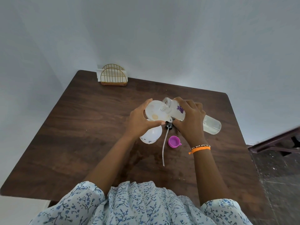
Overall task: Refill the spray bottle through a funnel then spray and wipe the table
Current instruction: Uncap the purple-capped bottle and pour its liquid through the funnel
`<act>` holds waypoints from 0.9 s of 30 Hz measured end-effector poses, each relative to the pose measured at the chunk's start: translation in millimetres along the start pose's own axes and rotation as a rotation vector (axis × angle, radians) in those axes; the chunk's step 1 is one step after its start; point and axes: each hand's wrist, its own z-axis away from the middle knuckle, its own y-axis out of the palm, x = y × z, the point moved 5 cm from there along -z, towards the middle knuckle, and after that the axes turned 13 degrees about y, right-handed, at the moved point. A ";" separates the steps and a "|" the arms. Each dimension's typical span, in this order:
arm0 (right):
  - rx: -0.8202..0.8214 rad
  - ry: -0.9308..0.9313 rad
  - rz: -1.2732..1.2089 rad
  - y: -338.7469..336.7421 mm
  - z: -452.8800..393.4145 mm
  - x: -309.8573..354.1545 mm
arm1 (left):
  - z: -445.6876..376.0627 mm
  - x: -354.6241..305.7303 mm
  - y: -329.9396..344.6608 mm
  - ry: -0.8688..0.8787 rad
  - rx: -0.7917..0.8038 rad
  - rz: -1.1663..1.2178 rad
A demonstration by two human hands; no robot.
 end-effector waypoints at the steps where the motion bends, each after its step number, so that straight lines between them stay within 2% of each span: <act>1: -0.002 -0.004 0.008 -0.3 0.0 0.4 | -0.3 0.0 0.5 -0.003 0.000 0.003; 27: -0.040 -0.019 0.045 0.9 -2.3 0.8 | -0.3 -4.5 2.9 0.004 0.000 -0.012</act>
